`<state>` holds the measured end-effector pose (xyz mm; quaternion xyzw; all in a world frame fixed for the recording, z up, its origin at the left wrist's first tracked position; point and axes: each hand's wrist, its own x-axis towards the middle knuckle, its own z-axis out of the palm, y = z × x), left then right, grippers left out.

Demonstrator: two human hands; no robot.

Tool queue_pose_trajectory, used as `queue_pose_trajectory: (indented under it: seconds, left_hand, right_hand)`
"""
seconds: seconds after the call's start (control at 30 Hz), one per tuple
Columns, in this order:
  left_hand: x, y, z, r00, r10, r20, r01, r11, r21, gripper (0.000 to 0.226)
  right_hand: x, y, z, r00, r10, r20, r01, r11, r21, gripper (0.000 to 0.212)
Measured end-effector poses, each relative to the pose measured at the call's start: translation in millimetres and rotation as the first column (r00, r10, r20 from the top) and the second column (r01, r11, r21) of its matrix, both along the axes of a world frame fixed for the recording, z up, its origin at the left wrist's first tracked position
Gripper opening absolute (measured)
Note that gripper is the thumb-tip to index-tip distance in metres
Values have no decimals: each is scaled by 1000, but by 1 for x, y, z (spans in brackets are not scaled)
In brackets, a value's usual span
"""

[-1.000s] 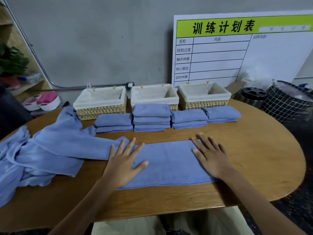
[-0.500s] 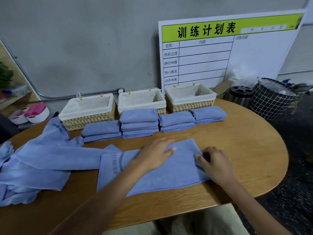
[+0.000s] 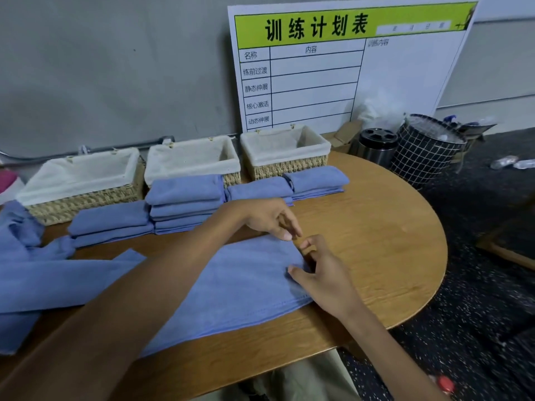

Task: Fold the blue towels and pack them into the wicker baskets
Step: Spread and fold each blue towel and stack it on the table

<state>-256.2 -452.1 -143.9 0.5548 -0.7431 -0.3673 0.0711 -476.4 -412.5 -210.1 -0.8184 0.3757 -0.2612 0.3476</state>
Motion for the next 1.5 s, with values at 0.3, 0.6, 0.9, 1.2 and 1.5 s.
queue_pose_trajectory:
  seconds: [0.3,0.6,0.9,1.2,1.5]
  left_hand:
    - [3,16,-3,992,54,111,-31,979,-202,10]
    - [30,99,29,764,393,-511,-487,871,-58,21]
    - [112,225,46,559,516,-650,-646,761,48,67]
    - [150,299,10,538,726,-428,-793,608,34,71]
    - [89,279,-31,689,711,-144,-589,433,-682,35]
  right_hand:
    - [-4,18,6,973,-58,223,39,995,88,38]
    - [34,75,43,877,-27,480,49,998,-34,48]
    - [123,154,45,898,279,339,-209,951,-228,46]
    - [177,201,19,890,456,-12,-445,861,-247,34]
    - [161,136,35,963,239,122,-185,920,-346,25]
